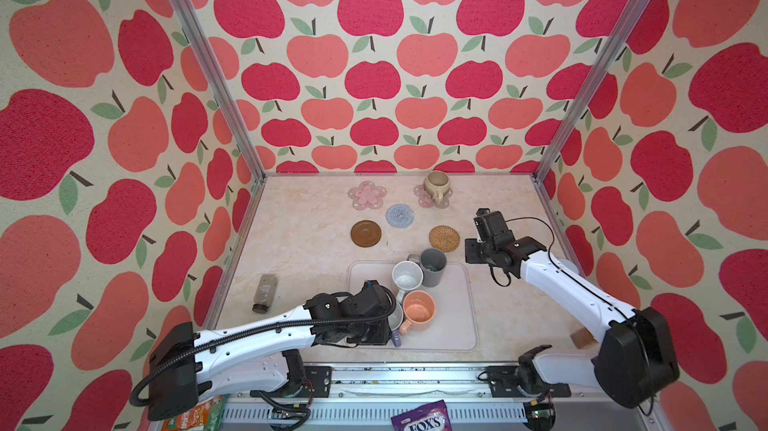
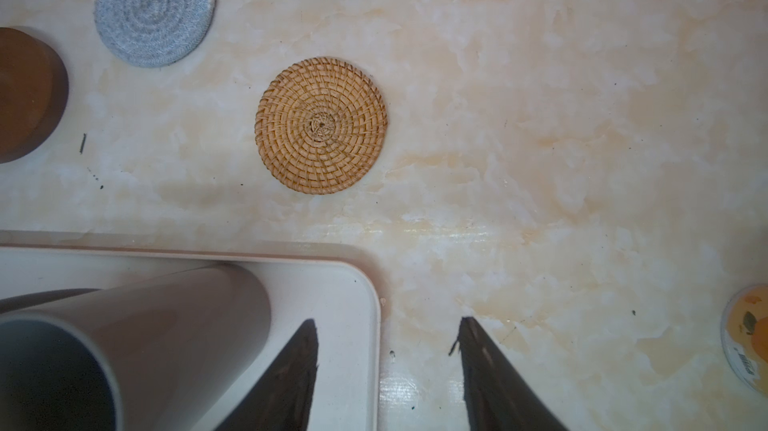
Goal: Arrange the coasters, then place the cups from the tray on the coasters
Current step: 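Move the left gripper over the white mug at the tray's near edge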
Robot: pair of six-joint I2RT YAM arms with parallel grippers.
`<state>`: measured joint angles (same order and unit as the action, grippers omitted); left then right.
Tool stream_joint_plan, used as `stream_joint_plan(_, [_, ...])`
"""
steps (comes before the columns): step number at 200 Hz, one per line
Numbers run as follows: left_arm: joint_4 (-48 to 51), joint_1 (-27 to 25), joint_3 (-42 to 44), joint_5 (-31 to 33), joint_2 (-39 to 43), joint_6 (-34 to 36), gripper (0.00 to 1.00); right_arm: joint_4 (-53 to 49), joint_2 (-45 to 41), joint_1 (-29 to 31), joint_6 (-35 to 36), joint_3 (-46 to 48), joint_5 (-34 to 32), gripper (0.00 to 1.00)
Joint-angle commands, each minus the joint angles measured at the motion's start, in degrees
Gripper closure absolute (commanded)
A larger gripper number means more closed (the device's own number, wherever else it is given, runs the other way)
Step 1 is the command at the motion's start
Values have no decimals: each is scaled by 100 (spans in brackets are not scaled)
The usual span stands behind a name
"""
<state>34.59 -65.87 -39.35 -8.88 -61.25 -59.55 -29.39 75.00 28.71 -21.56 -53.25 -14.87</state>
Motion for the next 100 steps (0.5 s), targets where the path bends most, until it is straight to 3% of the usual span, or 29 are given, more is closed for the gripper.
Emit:
stream_joint_plan(1, [-75, -99, -105, 106, -80, -276, 63, 39, -131, -41, -96, -106, 82, 43])
stream_joint_plan(50, [-83, -292, -297, 237, -591, -556, 63, 81, -257, -59, -115, -19, 101, 42])
stream_joint_plan(100, [-40, -427, -405, 400, -609, -696, 63, 84, -398, -68, -103, 71, 116, 42])
